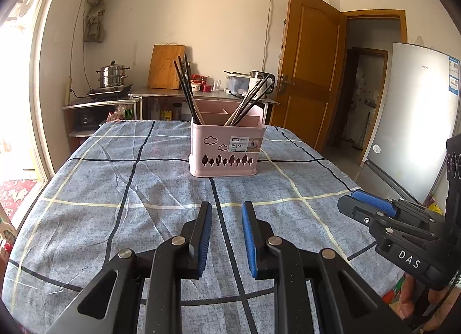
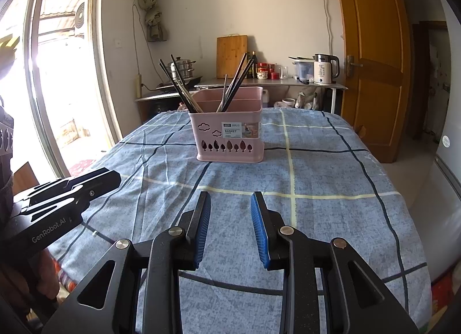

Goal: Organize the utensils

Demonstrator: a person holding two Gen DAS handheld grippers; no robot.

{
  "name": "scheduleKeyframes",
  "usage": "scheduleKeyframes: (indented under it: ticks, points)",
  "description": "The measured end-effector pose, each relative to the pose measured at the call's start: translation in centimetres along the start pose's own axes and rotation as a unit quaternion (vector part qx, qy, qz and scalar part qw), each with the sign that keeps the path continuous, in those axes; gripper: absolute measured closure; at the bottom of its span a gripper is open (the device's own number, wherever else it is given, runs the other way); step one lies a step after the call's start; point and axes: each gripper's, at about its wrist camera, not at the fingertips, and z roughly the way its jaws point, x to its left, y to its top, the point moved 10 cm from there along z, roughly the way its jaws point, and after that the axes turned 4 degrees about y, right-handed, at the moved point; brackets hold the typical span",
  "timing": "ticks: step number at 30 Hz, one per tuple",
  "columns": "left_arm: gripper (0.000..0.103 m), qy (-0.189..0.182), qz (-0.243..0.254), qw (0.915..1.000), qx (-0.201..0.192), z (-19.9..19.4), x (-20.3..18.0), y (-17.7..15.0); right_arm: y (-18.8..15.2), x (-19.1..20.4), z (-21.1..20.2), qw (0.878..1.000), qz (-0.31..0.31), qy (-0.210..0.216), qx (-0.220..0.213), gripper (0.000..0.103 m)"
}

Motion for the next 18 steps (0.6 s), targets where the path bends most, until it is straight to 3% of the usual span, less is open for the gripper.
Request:
scheduleKeyframes:
  ticks: [18]
  points:
    - [0.082, -0.002, 0.005, 1.0, 0.004, 0.21, -0.43, -0.1, 0.48, -0.11, -0.65, 1.0, 0.003, -0.006, -0.011, 0.073]
